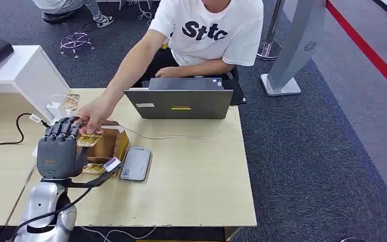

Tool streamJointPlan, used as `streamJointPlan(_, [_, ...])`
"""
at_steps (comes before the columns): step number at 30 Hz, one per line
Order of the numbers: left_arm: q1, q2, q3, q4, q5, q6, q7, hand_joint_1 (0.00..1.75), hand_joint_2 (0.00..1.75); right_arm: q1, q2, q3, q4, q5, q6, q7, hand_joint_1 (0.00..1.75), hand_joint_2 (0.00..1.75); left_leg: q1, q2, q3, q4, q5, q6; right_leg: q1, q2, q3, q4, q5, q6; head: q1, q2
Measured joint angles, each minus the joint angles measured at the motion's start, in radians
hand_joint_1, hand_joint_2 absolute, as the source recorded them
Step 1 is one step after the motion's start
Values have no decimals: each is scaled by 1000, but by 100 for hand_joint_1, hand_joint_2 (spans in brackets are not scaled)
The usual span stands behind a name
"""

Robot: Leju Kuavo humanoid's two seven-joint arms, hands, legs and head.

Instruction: Pass the card to the sensor for recognition and then transmit it.

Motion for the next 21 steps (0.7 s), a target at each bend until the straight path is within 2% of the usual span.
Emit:
streamJointPlan(7, [0, -10, 0, -1, 1, -1, -12, 175, 175, 0, 0, 0, 1, 0, 0, 0, 0, 175, 0, 0, 0, 0, 0, 0, 0, 0, 0, 0, 0, 0, 0, 0])
streamJointPlan(15, [0, -29, -2, 3, 0, -9, -53, 175, 175, 0, 0, 0, 2, 9, 0, 0, 0, 175, 0, 0, 0, 0, 0, 0, 0, 0, 0, 0, 0, 0, 0, 0])
streamJointPlan(21, [1, -35, -64, 30, 0, -29, -61, 175, 175, 0, 0, 0, 2, 13, 0, 0, 0, 175, 0, 0, 0, 0, 0, 0, 0, 0, 0, 0, 0, 0, 0, 0])
